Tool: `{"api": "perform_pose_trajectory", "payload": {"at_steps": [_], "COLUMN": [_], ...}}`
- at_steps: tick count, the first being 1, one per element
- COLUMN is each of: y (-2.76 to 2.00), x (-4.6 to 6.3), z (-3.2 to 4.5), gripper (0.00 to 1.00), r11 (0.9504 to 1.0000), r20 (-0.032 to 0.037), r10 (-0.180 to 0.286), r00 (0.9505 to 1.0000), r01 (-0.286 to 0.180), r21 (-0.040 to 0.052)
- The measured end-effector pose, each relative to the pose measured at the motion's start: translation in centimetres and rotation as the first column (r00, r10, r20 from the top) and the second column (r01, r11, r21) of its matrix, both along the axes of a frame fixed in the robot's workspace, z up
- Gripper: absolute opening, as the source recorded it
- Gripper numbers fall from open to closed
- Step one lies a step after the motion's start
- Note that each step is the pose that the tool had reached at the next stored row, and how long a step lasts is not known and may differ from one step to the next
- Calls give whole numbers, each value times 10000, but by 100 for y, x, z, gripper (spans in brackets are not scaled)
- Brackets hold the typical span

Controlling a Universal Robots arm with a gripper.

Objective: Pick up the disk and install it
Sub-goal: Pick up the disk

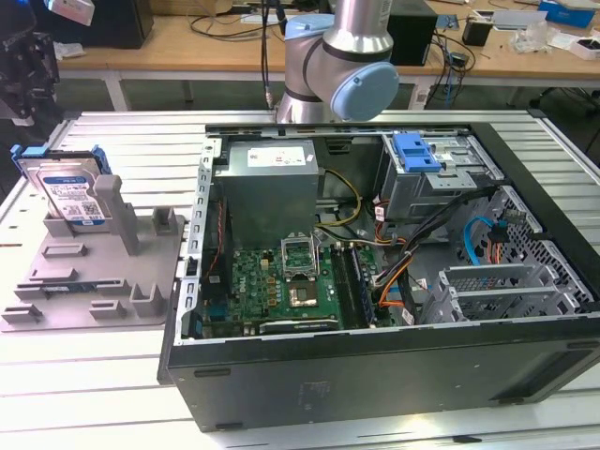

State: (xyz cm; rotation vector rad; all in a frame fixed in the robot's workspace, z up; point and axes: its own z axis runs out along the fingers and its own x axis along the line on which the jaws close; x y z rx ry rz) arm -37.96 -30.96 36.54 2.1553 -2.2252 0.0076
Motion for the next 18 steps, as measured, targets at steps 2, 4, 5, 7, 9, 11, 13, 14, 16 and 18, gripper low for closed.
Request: {"api": "perform_pose_trajectory", "payload": {"at_steps": [2, 4, 5, 7, 9, 11, 13, 14, 16, 18], "y": [0, 0, 0, 0, 0, 2, 7, 10, 18, 31], "x": [-8, -8, -8, -13, -22, -24, -35, -57, -106, -179], "z": [1, 1, 0, -2, -8, -17, -28, -34, -39, -46], "gripper": [48, 48, 48, 48, 48, 48, 48, 48, 48, 48], "r11": [9999, 9999, 9999, 9999, 9999, 10000, 10000, 9999, 9999, 9999], "r20": [-1, -2, -1, 6, 42, 76, 114, 119, 119, 119], "r10": [156, 162, 164, 160, 110, 11, -87, -104, -103, -103], "r00": [9999, 9999, 9999, 9999, 9999, 10000, 9999, 9999, 9999, 9999], "r01": [-156, -162, -164, -160, -110, -11, 87, 104, 104, 104], "r21": [-40, -41, -40, -40, -41, -41, -42, -41, -45, -50]}}
